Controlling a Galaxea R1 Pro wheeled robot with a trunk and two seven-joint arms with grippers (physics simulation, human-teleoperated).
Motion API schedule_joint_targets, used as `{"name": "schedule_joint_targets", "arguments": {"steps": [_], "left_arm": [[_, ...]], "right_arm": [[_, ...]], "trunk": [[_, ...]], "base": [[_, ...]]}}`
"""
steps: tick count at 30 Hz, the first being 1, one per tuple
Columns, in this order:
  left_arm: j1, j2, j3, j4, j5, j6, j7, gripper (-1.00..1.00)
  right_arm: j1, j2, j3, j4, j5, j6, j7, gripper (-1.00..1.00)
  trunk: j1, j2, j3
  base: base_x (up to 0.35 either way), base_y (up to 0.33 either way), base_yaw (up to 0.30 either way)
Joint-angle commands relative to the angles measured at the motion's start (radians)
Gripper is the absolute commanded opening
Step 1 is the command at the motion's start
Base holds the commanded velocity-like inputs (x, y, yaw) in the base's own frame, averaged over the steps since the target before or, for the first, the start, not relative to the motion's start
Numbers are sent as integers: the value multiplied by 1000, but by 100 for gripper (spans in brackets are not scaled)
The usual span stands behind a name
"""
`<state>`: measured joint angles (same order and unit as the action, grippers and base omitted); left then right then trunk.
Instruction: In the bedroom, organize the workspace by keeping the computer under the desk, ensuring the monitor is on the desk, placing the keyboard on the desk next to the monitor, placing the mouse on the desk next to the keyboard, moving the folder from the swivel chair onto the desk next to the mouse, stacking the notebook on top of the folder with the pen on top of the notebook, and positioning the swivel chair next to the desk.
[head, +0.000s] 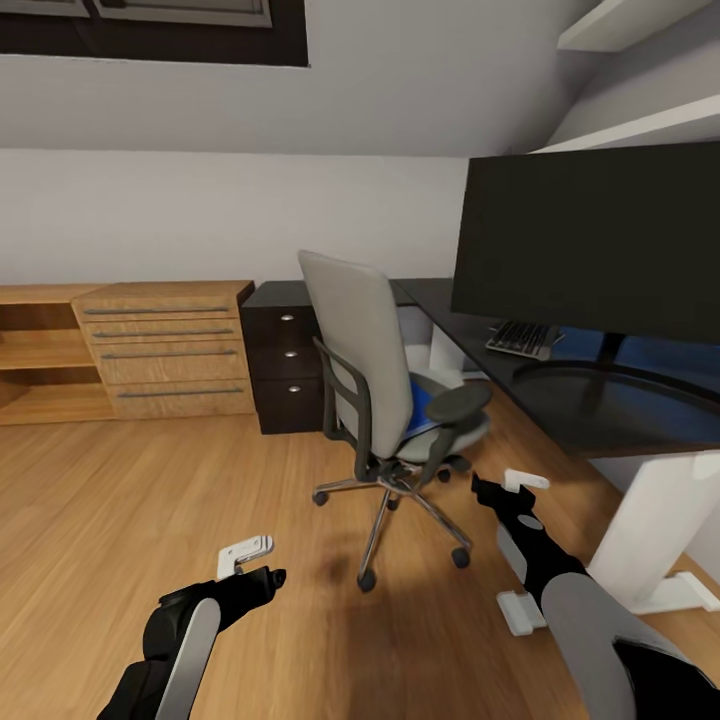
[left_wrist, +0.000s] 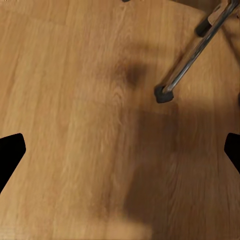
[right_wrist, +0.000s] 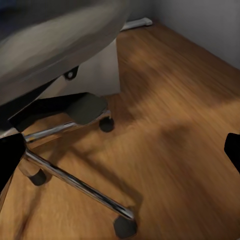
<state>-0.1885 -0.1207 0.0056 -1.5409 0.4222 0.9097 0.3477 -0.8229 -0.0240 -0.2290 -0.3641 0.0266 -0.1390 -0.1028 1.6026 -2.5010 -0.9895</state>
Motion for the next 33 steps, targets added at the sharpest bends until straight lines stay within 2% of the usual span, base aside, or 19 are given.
{"name": "schedule_joint_targets", "arguments": {"steps": [1, 11, 18, 24, 33], "left_arm": [[0, 0, 1, -1, 10, 3, 9, 100], [-1, -1, 1, 1, 12, 3, 11, 100], [0, 0, 1, 11, 12, 1, 12, 100], [-1, 0, 1, 19, 10, -13, 13, 100], [-1, -2, -1, 24, 8, -21, 13, 100]], "right_arm": [[-1, 0, -4, 1, 2, -4, 0, 100], [0, 2, -4, -51, 0, -11, 1, 100], [1, 2, -4, -56, 1, -89, -1, 100], [1, 3, -3, -58, 1, -112, 0, 100], [4, 8, 1, -57, 5, -214, 1, 100]], "trunk": [[0, 0, -1], [0, 0, -1], [0, 0, -1], [0, 0, -1], [0, 0, -1]], "base": [[219, 0, 0], [76, 0, 0], [1, 0, 0], [0, 0, 0], [0, 0, 0]]}}
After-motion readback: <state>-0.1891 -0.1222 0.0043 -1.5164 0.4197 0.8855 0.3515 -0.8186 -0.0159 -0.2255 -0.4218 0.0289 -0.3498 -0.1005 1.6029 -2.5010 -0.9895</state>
